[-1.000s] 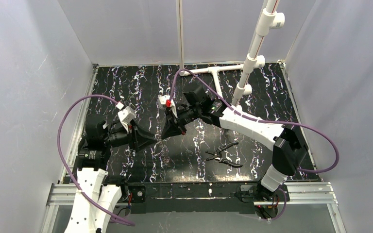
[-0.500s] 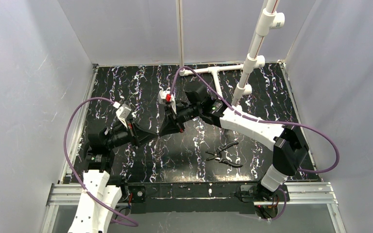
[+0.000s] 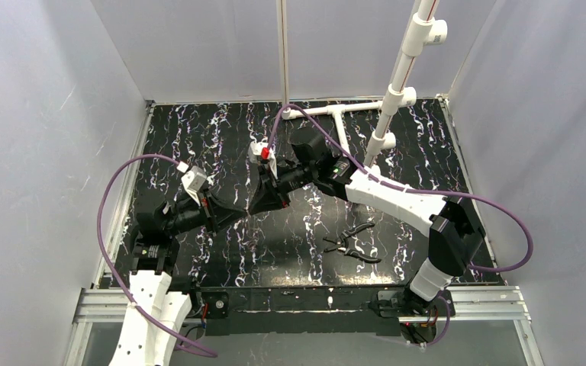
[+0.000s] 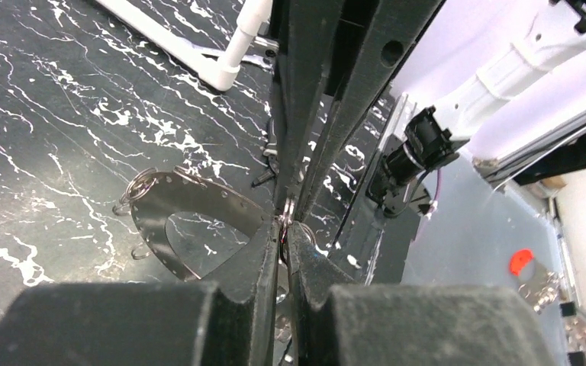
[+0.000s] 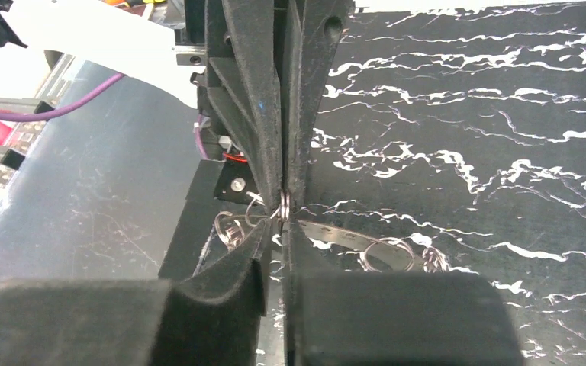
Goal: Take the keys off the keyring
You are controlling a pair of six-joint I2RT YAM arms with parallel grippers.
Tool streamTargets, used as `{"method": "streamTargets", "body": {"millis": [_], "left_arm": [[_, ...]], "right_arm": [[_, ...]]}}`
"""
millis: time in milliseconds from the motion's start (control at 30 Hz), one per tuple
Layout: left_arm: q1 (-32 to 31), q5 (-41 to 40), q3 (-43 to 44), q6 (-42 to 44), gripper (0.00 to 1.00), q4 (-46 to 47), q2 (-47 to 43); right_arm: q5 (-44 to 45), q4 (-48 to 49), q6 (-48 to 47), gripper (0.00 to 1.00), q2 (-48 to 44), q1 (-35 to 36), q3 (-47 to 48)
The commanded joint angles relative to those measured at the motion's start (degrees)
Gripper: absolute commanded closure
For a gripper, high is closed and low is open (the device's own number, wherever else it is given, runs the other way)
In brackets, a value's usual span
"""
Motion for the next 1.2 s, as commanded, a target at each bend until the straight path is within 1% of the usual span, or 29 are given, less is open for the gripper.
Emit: {"method": "streamTargets", "body": {"millis": [0, 33, 167, 233, 300, 433, 567, 667, 900, 1000, 1167], "left_arm": [[0.3, 2.3, 4.8, 13.4, 1.0, -10.3, -0.3], [0.3, 2.7, 5.7, 15.8, 1.0, -12.1, 0.0], [0.3, 5.1, 8.9, 27.0, 1.0, -20.1, 1.8], [0.3, 5.8, 10.9, 34.3, 1.0, -25.4, 3.3], [0.2, 6.5, 12.9, 39.1, 1.0, -30.1, 5.0], [-0.2, 5.7, 14.8, 44.4, 1.0, -33.7, 6.9], [-0.5, 5.5, 16.2, 47.4, 1.0, -36.7, 8.1], [-0.7, 5.7, 16.7, 48.0, 1.0, -37.9, 8.5], [-1.2, 5.5, 19.0, 51.6, 1.0, -40.2, 9.6], [-1.4, 5.7, 19.1, 52.3, 1.0, -40.5, 9.6], [-1.6, 5.5, 18.7, 53.3, 1.0, -41.0, 9.4]], "right_arm": [[-2.7, -2.2, -4.1, 0.67, -1.8, 0.1, 2.1], [-2.7, -3.7, -5.1, 0.61, -1.7, 0.1, 2.5], [-2.2, -8.5, -9.8, 0.53, -1.5, 0.1, 3.9], [-2.1, -10.7, -11.7, 0.53, -1.3, 0.1, 4.6], [-1.7, -11.6, -12.4, 0.53, -1.1, 0.4, 5.0], [-1.3, -13.2, -12.8, 0.54, -0.4, 1.7, 6.0], [1.1, -16.5, -14.9, 0.55, 0.3, 3.5, 7.3], [2.6, -17.9, -15.9, 0.55, 1.0, 4.3, 8.0], [4.3, -18.4, -15.7, 0.58, 2.6, 5.1, 10.0], [5.1, -18.5, -15.4, 0.58, 2.9, 5.1, 10.7], [5.5, -18.8, -15.2, 0.62, 3.4, 5.1, 11.8]]}}
